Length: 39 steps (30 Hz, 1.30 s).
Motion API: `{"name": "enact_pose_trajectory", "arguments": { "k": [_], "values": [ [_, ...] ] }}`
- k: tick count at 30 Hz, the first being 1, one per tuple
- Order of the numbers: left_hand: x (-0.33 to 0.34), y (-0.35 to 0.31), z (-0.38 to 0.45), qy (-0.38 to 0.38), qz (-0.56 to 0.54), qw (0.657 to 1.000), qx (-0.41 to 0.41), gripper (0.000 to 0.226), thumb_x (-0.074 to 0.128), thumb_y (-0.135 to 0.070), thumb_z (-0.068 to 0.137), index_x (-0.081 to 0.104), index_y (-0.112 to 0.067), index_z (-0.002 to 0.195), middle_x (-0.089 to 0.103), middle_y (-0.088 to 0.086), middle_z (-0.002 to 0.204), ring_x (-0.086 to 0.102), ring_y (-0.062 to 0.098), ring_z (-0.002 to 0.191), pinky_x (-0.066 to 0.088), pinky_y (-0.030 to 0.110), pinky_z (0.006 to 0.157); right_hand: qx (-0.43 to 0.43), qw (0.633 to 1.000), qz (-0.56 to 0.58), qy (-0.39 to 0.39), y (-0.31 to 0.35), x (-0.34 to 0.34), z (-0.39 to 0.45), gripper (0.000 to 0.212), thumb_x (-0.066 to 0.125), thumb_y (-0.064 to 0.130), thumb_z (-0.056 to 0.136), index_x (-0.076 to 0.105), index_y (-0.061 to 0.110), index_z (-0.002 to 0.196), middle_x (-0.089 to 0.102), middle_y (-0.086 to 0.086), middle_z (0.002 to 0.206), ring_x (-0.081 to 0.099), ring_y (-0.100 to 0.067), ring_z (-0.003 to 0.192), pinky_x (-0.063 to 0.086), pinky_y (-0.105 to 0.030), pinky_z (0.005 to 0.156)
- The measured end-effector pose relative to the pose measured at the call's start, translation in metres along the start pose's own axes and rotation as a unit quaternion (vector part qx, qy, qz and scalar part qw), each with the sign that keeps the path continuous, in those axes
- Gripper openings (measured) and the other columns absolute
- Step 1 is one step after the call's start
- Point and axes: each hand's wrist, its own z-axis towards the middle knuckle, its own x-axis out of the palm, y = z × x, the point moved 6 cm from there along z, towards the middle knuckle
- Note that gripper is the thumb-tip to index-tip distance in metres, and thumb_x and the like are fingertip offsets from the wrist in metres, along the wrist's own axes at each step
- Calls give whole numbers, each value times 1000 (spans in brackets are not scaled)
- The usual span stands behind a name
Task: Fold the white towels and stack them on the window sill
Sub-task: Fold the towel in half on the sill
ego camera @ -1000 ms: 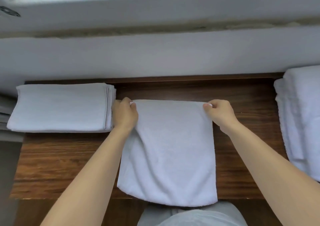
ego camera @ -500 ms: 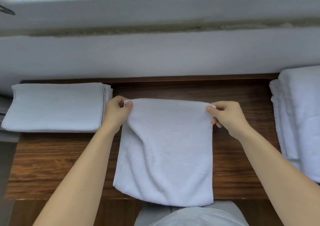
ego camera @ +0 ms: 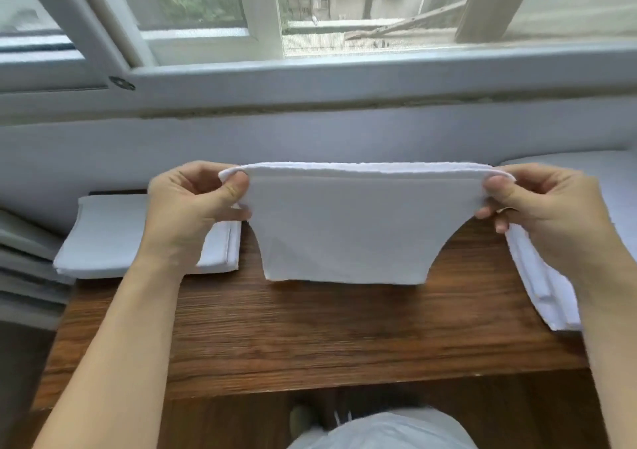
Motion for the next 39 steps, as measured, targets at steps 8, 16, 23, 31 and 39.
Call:
{"name": "enact_pose_trajectory", "arguments": {
  "k": [8, 16, 23, 31, 39],
  "values": [
    [-6, -88, -12, 24, -32, 995, 89, 8, 80, -19, 82, 76, -13, 86, 76, 0, 78, 72, 25, 80, 64, 38, 68, -116, 993, 5, -38, 82, -19, -25, 26, 73, 43, 95, 78, 19, 104, 77, -14, 92, 71, -30, 74, 53, -23, 57],
    [0, -115, -26, 66, -67, 994, 47, 8, 82, -20, 71, 79, -15, 75, 76, 3, 76, 71, 20, 67, 62, 32, 60, -155, 985, 37, -73, 108, -41, -23, 49, 65, 62, 95, 68, 18, 115, 68, -2, 90, 66, -15, 69, 55, -23, 62],
    [16, -106, -33, 119, -54, 991, 7, 5, 80, -11, 74, 80, -12, 78, 77, 3, 76, 73, 18, 71, 62, 31, 59, -132, 990, 43, -37, 93, -44, -6, 64, 68, 63, 90, 68, 6, 119, 71, 8, 76, 66, -9, 64, 56, -18, 58],
    [6, -68, -15, 7, 39, 999, 4, 10, 71, 0, 93, 70, -10, 89, 64, 16, 87, 70, 19, 80, 64, 34, 69, -115, 993, -23, 1, 79, -30, 0, 37, 76, 50, 84, 77, 17, 100, 76, -6, 76, 69, -16, 61, 59, -21, 57],
    [-3, -57, -2, -36, 86, 995, 22, 17, 66, 0, 97, 71, -15, 92, 73, 9, 94, 74, 30, 84, 61, 20, 68, -106, 994, -32, 1, 66, -4, 6, 8, 68, 2, 98, 75, -1, 101, 76, -5, 69, 71, -20, 61, 60, -26, 56]
  ]
}}
